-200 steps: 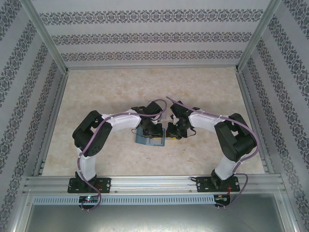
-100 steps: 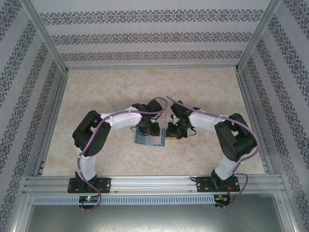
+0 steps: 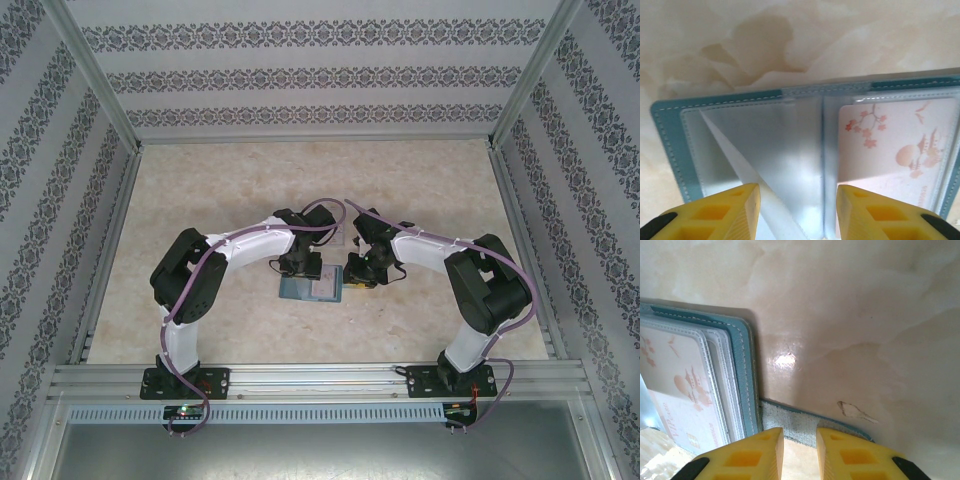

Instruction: Take the credit cards out of the card holder

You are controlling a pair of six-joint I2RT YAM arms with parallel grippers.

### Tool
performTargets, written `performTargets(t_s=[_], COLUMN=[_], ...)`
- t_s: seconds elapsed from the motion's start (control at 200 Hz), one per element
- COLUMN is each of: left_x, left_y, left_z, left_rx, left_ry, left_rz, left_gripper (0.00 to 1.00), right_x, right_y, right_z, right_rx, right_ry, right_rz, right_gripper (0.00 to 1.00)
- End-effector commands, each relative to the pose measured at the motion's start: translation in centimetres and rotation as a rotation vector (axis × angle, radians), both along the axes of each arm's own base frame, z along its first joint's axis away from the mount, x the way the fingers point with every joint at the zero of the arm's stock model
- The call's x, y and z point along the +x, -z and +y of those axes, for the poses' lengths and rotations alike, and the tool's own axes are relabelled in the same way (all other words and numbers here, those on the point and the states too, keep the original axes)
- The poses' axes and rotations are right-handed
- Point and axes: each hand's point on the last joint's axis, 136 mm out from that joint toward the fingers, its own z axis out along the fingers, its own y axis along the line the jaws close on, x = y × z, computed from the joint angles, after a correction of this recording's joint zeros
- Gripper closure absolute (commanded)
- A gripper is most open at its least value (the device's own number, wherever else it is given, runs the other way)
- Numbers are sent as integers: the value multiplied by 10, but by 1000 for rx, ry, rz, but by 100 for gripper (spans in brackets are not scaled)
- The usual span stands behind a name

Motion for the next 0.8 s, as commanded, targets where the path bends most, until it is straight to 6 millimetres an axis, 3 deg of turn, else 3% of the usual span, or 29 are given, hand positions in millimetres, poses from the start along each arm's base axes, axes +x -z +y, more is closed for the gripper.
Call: performTargets(t_s=[0.0,0.32,0.64,0.794], left_x=[-2,-4,-8,-14], left_y=[-17,-22,-20,-14], left_z=[9,14,18,24], left_rx=[51,55,60,72], left_ry=[22,12,11,12], left_rz=[-30,-42,-44,-34], left_gripper=[55,63,89,97], right_x=[-3,-4,-2,1], right_y=[7,5,3,4], right_z=[-11,-11,-10,-11], right_rx=[-43,-43,-46,-61], right_ry=[2,-1,-6,-10], right_rz=[8,6,0,-3], right_gripper=[75,75,75,75])
